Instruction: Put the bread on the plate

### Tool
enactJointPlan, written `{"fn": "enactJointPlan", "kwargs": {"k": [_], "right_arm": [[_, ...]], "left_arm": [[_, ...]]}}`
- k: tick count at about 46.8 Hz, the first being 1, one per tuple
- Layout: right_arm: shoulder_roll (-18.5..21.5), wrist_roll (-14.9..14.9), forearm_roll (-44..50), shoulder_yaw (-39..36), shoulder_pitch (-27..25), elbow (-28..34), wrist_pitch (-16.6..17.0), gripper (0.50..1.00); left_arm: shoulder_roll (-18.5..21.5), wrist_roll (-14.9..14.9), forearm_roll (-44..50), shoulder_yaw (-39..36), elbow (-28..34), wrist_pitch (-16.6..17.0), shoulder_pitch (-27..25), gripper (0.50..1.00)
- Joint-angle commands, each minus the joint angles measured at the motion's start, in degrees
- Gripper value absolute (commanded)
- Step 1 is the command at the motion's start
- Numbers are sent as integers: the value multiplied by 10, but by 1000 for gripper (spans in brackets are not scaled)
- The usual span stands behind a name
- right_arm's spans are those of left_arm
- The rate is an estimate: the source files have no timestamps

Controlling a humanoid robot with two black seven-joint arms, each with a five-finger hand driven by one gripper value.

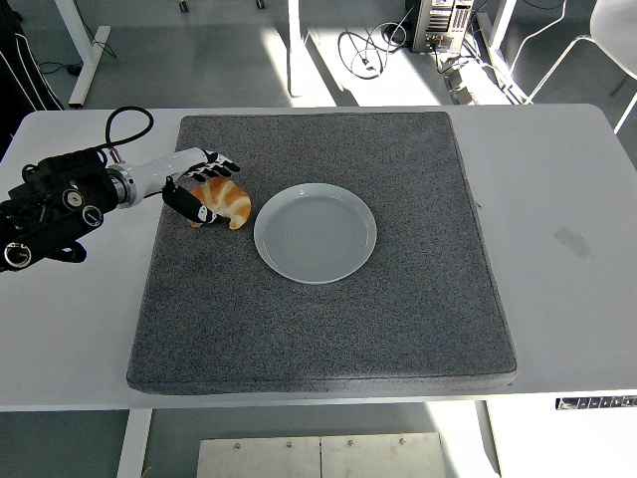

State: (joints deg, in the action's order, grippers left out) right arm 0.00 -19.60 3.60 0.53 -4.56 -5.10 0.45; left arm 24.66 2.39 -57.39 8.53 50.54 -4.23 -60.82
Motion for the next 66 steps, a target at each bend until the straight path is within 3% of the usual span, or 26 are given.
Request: {"fn": "enactJointPlan", "kwargs": {"k": [1, 10, 17, 31, 33, 37, 39, 42, 55, 66], "right_arm": [[0, 0, 0, 0, 0, 0, 0, 1000], [0, 0, 0, 0, 0, 0, 0, 1000], [0, 0, 0, 0, 0, 0, 0, 1000], [0, 0, 0, 0, 0, 0, 0, 1000], [0, 0, 0, 0, 0, 0, 0, 1000], [0, 0, 0, 0, 0, 0, 0, 1000], [0, 0, 0, 0, 0, 0, 0, 1000], [0, 0, 0, 0, 0, 0, 0, 1000], [0, 0, 0, 0, 0, 0, 0, 1000], [0, 0, 0, 0, 0, 0, 0, 1000]], "left_arm": [[-4, 0, 0, 0, -5, 1, 0, 852], [-6, 0, 0, 0, -14, 2, 0, 852], [-6, 0, -5, -2, -14, 3, 0, 792], [-6, 1, -9, -16, -14, 4, 0, 778], [-6, 1, -9, -16, -14, 8, 0, 753], [-6, 1, -9, -16, -14, 15, -1, 622], [-6, 1, -9, -16, -14, 16, -2, 589], [-6, 2, -9, -16, -14, 15, -3, 500], [-6, 14, -8, -15, -11, 16, -10, 500], [0, 15, 23, -10, 13, 10, -85, 500]]}}
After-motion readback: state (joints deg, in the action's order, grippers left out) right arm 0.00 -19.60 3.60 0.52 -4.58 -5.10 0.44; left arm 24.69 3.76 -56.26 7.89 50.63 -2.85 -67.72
